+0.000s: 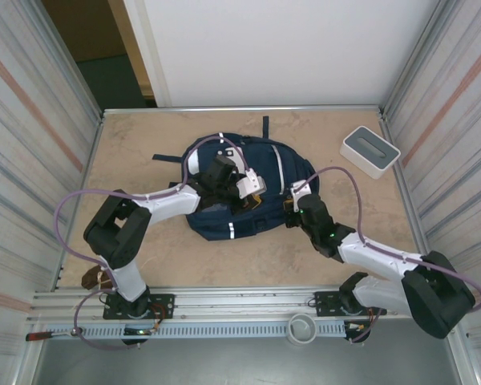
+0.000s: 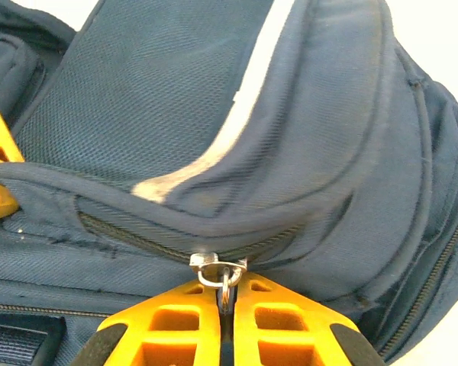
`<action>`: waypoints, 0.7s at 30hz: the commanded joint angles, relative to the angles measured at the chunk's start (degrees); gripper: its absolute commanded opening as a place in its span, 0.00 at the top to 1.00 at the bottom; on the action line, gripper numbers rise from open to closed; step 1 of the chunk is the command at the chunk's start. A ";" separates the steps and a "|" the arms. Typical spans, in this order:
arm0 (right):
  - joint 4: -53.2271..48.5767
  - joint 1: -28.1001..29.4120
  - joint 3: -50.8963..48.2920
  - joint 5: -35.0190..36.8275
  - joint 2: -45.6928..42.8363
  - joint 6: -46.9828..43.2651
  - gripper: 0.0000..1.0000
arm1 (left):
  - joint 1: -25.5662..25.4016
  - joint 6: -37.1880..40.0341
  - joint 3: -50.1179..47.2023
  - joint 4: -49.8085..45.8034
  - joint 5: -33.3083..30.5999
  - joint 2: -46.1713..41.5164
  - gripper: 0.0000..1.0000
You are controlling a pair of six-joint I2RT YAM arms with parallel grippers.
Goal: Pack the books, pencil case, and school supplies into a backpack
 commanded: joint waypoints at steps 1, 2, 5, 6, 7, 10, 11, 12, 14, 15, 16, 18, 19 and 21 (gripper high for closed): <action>-2.08 -3.56 -1.50 -3.08 -3.59 3.65 1.00 | 1.41 1.10 -1.84 -3.61 0.67 -1.96 1.00; -2.44 -4.58 -1.61 -4.45 -4.04 4.14 1.00 | 1.50 1.14 -2.00 -3.51 0.65 -1.96 1.00; -3.40 -6.89 -1.56 -8.60 -4.62 5.16 1.00 | 1.78 1.23 -2.11 -3.47 0.81 -1.94 1.00; -3.84 -7.81 -1.53 -10.35 -4.66 5.59 1.00 | 1.84 1.27 -2.20 -3.54 0.82 -2.02 1.00; -4.34 -8.66 -1.40 -12.02 -4.54 5.92 1.00 | 2.01 1.32 -2.35 -3.48 0.81 -2.08 1.00; -6.54 -11.65 -0.45 -17.45 -3.91 6.96 1.00 | 2.81 1.00 -3.03 -2.96 0.55 -2.85 1.00; -7.32 -12.75 -0.12 -19.51 -3.63 7.29 1.00 | 3.19 0.85 -3.36 -2.72 0.35 -3.26 1.00; -7.83 -13.71 0.14 -21.47 -3.34 7.55 1.00 | 3.59 0.66 -3.72 -2.53 0.23 -3.64 1.00; -8.54 -15.55 0.88 -26.07 -2.38 7.73 1.00 | 4.45 0.27 -4.37 -1.93 0.00 -4.47 1.00; -8.57 -16.17 1.29 -28.32 -1.77 7.53 1.00 | 4.74 0.25 -4.69 -1.70 -0.01 -4.88 1.00; -8.42 -16.49 1.77 -30.86 -1.11 7.11 1.00 | 5.03 0.16 -4.98 -1.36 -0.07 -5.20 1.00; -7.20 -16.44 2.30 -35.86 -0.05 6.21 1.00 | 5.04 0.56 -5.64 -0.81 -0.16 -6.04 1.00; -5.94 -16.19 2.20 -38.01 0.20 6.07 1.00 | 5.03 0.77 -6.07 -0.31 0.45 -6.49 1.00; -3.63 -15.33 1.84 -40.22 -0.07 6.07 1.00 | 4.60 1.24 -7.04 0.67 1.45 -7.77 0.96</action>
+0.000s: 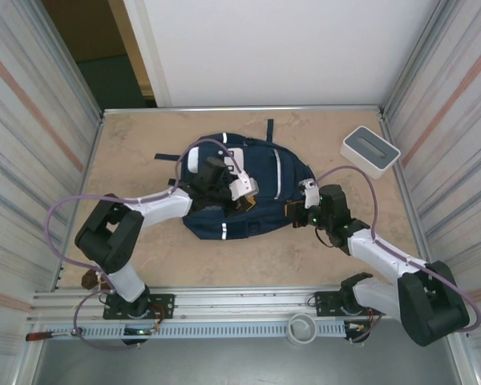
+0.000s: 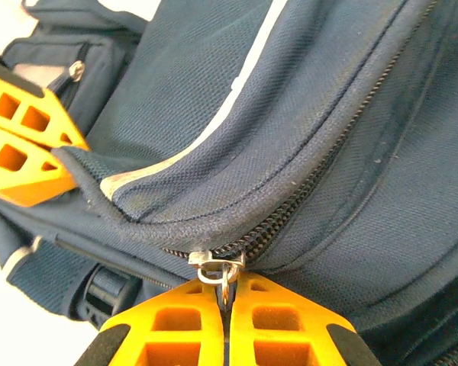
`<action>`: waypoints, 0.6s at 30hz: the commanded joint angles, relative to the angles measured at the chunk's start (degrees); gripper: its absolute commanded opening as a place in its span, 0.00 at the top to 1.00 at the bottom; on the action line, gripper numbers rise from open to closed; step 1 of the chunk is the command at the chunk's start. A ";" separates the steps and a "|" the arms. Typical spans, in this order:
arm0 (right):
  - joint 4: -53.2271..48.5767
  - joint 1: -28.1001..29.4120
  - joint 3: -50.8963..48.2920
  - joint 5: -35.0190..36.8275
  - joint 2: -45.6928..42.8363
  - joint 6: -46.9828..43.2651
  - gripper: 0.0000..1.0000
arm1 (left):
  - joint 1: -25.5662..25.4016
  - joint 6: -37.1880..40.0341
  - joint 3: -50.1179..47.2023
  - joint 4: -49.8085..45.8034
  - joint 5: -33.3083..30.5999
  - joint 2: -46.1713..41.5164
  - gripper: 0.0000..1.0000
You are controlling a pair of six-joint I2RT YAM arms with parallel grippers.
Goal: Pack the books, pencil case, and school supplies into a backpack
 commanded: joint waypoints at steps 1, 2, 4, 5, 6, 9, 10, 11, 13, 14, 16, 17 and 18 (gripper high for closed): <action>1.40 -0.15 0.85 -5.37 -0.22 0.65 1.00 | 1.30 1.30 -2.44 -0.55 -0.90 -4.58 0.90; 1.89 0.14 0.89 -5.95 -0.47 0.49 1.00 | 0.68 1.93 -2.93 -0.15 -1.13 -5.43 0.80; 2.54 0.75 0.84 -6.68 -1.03 0.21 1.00 | -0.77 3.01 -3.70 0.88 -2.45 -7.03 0.70; 2.77 1.15 0.83 -6.89 -1.29 0.05 1.00 | -1.79 3.63 -3.92 1.17 -3.54 -7.81 0.66; 2.98 1.43 0.76 -7.07 -1.51 -0.05 1.00 | -2.67 4.52 -3.95 1.36 -4.57 -8.27 0.63; 3.60 2.13 0.86 -7.70 -1.51 -0.15 1.00 | -6.61 9.36 -3.66 1.80 -10.07 -8.82 0.56; 3.71 2.28 0.84 -7.72 -1.40 -0.15 1.00 | -7.90 11.38 -3.40 2.14 -11.89 -8.30 0.54; 3.92 2.44 0.95 -7.79 -1.24 -0.07 1.00 | -9.11 13.14 -2.66 2.04 -13.68 -7.39 0.53; 4.31 2.79 1.02 -7.97 -0.93 0.16 1.00 | -10.67 15.18 -0.39 0.98 -16.22 -4.96 0.53; 4.49 3.10 1.17 -7.97 -0.78 0.25 1.00 | -11.04 15.42 1.10 0.19 -17.20 -3.45 0.53; 4.51 3.55 1.07 -7.81 -0.69 0.37 1.00 | -11.27 15.11 3.42 -0.69 -19.14 -1.06 0.53; 4.37 3.60 0.96 -7.64 -0.69 0.38 1.00 | -11.28 14.93 4.18 -0.73 -19.82 -0.31 0.54; 4.17 3.68 0.91 -7.49 -0.77 0.38 1.00 | -11.29 14.92 4.67 -0.75 -20.00 0.28 0.56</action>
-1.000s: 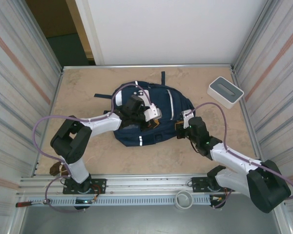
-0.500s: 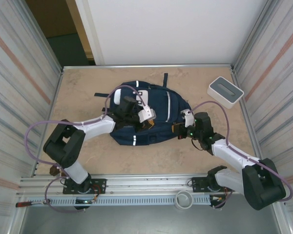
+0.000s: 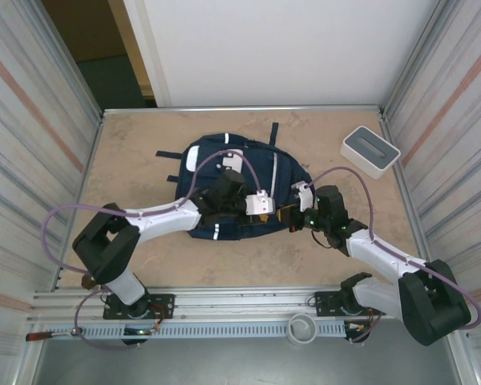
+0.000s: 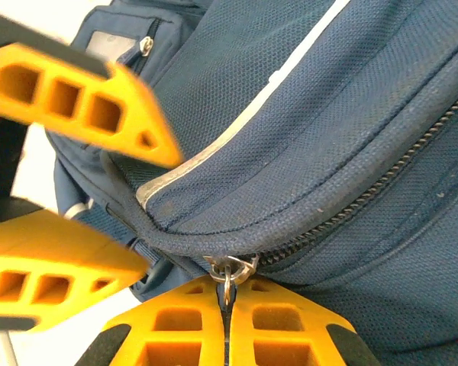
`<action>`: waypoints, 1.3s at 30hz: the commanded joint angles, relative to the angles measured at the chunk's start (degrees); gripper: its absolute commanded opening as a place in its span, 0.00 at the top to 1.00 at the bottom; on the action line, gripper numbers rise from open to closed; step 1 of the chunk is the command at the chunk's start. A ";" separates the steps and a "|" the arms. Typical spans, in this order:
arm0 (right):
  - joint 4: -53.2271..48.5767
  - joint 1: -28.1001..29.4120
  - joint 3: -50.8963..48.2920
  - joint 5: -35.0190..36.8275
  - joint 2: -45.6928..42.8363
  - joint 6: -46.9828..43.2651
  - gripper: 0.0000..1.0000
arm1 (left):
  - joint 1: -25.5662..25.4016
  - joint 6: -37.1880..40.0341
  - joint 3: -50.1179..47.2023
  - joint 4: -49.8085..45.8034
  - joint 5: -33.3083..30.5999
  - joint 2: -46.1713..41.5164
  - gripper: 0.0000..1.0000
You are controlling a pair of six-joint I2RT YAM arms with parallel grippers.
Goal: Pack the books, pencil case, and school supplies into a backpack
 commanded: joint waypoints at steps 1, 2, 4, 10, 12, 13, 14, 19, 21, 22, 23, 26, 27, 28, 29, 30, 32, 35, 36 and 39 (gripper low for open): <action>2.81 0.76 0.71 -1.79 -0.83 0.32 1.00 | 0.26 2.46 3.07 -0.90 -4.34 1.99 0.59; 2.48 0.67 0.63 -1.58 -0.99 0.23 1.00 | 0.26 2.40 3.16 -0.76 -4.15 2.25 0.62; 1.77 0.50 0.33 -1.20 -1.42 0.14 1.00 | 0.31 2.14 3.12 -0.36 -3.87 2.52 0.73; -2.98 -1.38 0.72 4.13 -3.73 1.02 1.00 | 2.16 -0.49 2.08 -0.20 1.14 1.95 0.92; -4.73 -2.17 0.98 5.84 -4.63 1.19 0.99 | 3.53 -1.84 1.18 0.35 4.76 1.17 0.96; -5.58 -2.55 0.97 7.11 -5.39 1.49 0.97 | 4.18 -2.44 0.68 0.51 6.81 0.79 0.98; -5.96 -2.70 0.89 7.69 -5.90 1.54 0.97 | 4.83 -2.77 0.26 0.70 8.21 0.46 0.99; -6.81 -3.02 0.69 9.53 -8.54 1.37 0.99 | 6.02 -3.17 -0.59 1.00 10.28 -0.37 1.00; -6.55 -3.01 0.61 9.06 -8.99 1.03 1.00 | 6.21 -3.07 -0.50 0.62 10.23 -0.54 1.00; -6.51 -2.97 0.50 8.97 -9.08 0.93 1.00 | 6.22 -3.07 -0.50 0.54 10.23 -0.49 1.00; -6.55 -2.94 0.61 8.95 -9.13 0.70 1.00 | 6.28 -3.07 -0.59 0.48 10.23 -0.51 1.00; -6.68 -2.80 0.85 8.48 -8.83 0.16 1.00 | 6.39 -3.25 -0.77 0.53 10.31 -0.71 1.00; -6.72 -2.69 1.00 8.60 -8.71 -0.07 1.00 | 6.42 -3.33 -0.85 0.48 10.37 -0.88 1.00; -6.72 -2.47 1.01 8.84 -8.69 -0.33 1.00 | 6.42 -3.34 -0.86 0.49 10.40 -0.94 1.00; -6.72 -2.12 1.07 9.03 -8.74 -0.75 1.00 | 6.41 -3.31 -0.92 0.48 10.52 -1.03 1.00; -6.60 -1.77 1.16 9.07 -8.72 -1.08 1.00 | 6.42 -3.47 -0.94 0.49 10.60 -1.00 1.00; -6.08 -1.29 1.32 8.79 -8.49 -1.34 1.00 | 6.42 -3.62 -0.89 0.57 10.88 -1.06 1.00; -6.19 -0.26 2.00 10.64 -7.56 -1.49 1.00 | 6.42 -3.77 -0.90 0.61 11.37 -1.07 1.00; -6.19 -0.06 2.17 11.46 -7.34 -1.44 1.00 | 6.41 -3.83 -0.94 0.57 11.52 -1.07 1.00; -6.10 0.37 2.18 13.57 -7.05 -0.92 1.00 | 6.42 -3.80 -1.20 0.57 11.33 -1.16 1.00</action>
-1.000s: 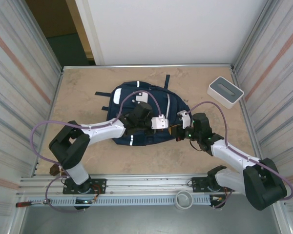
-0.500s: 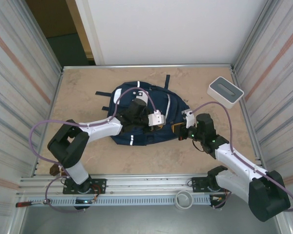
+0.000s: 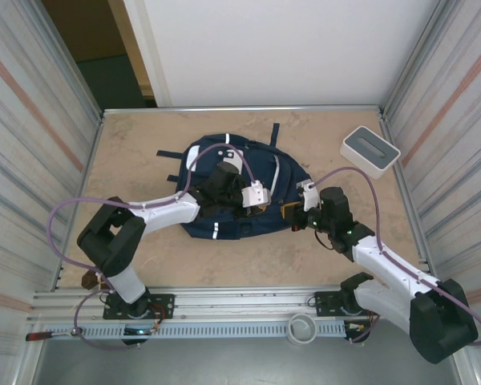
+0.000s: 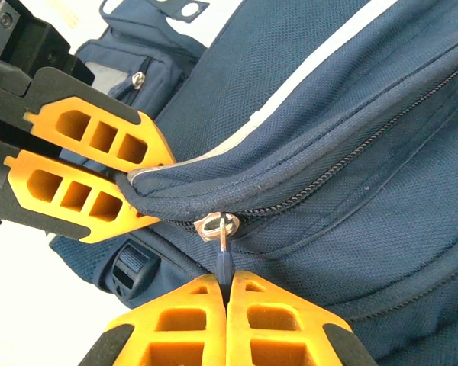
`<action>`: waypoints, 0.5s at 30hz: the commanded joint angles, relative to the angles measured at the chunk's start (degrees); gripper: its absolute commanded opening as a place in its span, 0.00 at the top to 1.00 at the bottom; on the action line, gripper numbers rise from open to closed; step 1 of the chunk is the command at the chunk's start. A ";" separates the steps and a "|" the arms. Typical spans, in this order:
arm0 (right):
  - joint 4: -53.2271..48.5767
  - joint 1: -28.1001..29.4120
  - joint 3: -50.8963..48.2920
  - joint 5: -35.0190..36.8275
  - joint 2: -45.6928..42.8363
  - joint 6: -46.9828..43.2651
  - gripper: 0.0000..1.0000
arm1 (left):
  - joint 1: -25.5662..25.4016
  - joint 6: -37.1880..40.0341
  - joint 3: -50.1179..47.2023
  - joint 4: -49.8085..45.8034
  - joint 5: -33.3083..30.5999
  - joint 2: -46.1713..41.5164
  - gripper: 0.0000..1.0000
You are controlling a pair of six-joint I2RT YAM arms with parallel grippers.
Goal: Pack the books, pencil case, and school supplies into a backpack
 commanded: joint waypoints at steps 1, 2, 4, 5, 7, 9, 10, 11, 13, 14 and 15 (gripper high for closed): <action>-1.43 -0.21 1.74 7.51 0.32 -0.49 1.00 | 1.43 -0.85 -1.31 -1.77 0.17 -2.82 1.00; -2.09 -0.22 1.76 8.93 0.20 -0.23 1.00 | 1.50 -0.72 -1.49 -1.71 -0.08 -2.98 1.00; -3.32 -0.23 1.48 11.46 -0.38 0.12 1.00 | 1.79 -0.61 -1.91 -1.76 -0.28 -3.38 1.00; -3.99 -0.23 1.26 12.46 -0.91 0.31 1.00 | 2.11 -0.47 -2.18 -1.69 -0.35 -3.66 1.00; -5.31 -0.27 0.86 13.92 -1.82 0.49 1.00 | 2.71 -0.45 -2.75 -1.59 -0.82 -4.19 1.00; -6.53 -0.32 0.76 14.59 -2.41 0.67 1.00 | 3.08 0.18 -3.28 -1.35 -2.52 -4.62 1.00; -7.19 -0.29 0.94 14.56 -2.46 0.58 1.00 | 3.30 0.37 -3.50 -1.38 -3.25 -4.90 1.00; -8.02 -0.24 1.30 14.43 -2.19 0.49 1.00 | 3.57 0.49 -3.76 -1.26 -3.59 -5.16 1.00; -9.36 -0.19 2.21 14.08 -1.07 0.23 1.00 | 3.94 0.62 -4.04 -1.21 -4.11 -5.61 1.00; -9.77 -0.19 2.63 13.87 -0.27 0.14 1.00 | 4.22 0.69 -4.19 -1.22 -4.30 -5.82 1.00; -10.13 -0.23 2.98 13.74 0.50 0.14 1.00 | 4.42 0.76 -4.30 -1.20 -4.43 -6.05 1.00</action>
